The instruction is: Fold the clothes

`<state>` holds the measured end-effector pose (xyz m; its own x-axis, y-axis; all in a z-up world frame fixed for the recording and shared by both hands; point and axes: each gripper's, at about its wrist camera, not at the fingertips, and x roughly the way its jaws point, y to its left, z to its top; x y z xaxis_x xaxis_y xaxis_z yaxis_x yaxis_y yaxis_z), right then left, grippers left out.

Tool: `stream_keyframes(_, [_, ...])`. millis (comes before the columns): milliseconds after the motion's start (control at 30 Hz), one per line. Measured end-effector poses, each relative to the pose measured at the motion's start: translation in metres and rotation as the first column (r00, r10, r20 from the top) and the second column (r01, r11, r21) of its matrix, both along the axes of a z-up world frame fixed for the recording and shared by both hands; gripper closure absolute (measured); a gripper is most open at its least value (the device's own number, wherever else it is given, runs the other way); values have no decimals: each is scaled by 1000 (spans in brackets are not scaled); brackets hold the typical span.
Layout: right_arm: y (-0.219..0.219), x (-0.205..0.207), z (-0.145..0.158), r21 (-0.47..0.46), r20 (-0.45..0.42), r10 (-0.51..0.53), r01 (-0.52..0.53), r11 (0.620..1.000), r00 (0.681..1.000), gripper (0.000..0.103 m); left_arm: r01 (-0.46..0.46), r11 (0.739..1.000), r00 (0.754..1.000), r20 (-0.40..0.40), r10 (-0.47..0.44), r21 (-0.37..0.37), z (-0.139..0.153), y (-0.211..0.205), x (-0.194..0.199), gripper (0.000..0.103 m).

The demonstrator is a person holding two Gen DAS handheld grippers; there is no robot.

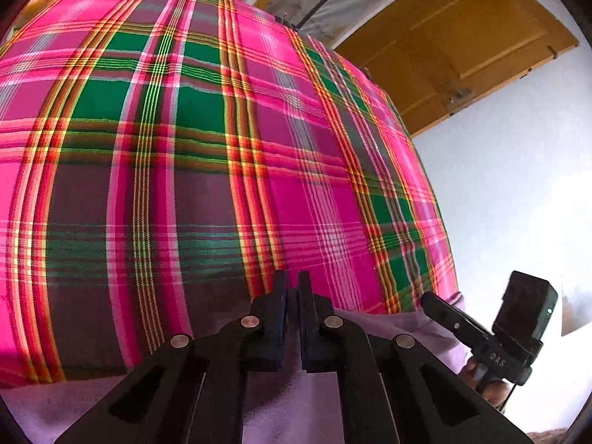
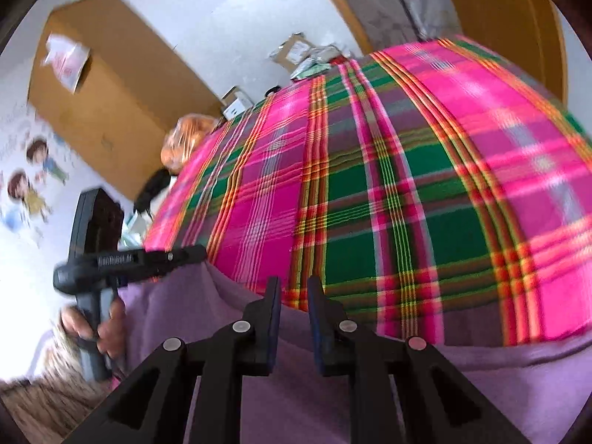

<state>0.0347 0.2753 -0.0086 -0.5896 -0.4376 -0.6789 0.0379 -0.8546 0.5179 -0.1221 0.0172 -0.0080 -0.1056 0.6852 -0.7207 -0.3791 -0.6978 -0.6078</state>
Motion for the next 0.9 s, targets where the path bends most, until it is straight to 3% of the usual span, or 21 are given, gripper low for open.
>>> stream_keyframes(233, [-7, 9, 6, 131, -8, 82, -80, 988, 997, 87, -6, 1000, 1000, 12, 6, -2, -5, 0, 0, 97])
stream_keyframes(400, [-25, 17, 3, 262, 24, 160, -161, 952, 987, 86, -4, 1000, 1000, 21, 4, 3, -6, 9, 2, 97])
stream_keyframes(600, [-34, 16, 3, 354, 30, 186, -184, 917, 982, 69, -8, 1000, 999, 44, 8, -2, -8, 11, 2, 97])
stream_keyframes(833, [-45, 17, 1, 400, 7, 236, -219, 890, 972, 70, -15, 1000, 996, 82, 16, -16, -5, 9, 4, 87])
stream_keyframes(900, [-46, 18, 1, 403, -9, 244, -220, 889, 970, 81, -22, 1000, 995, 102, 24, -20, -3, 7, 6, 80])
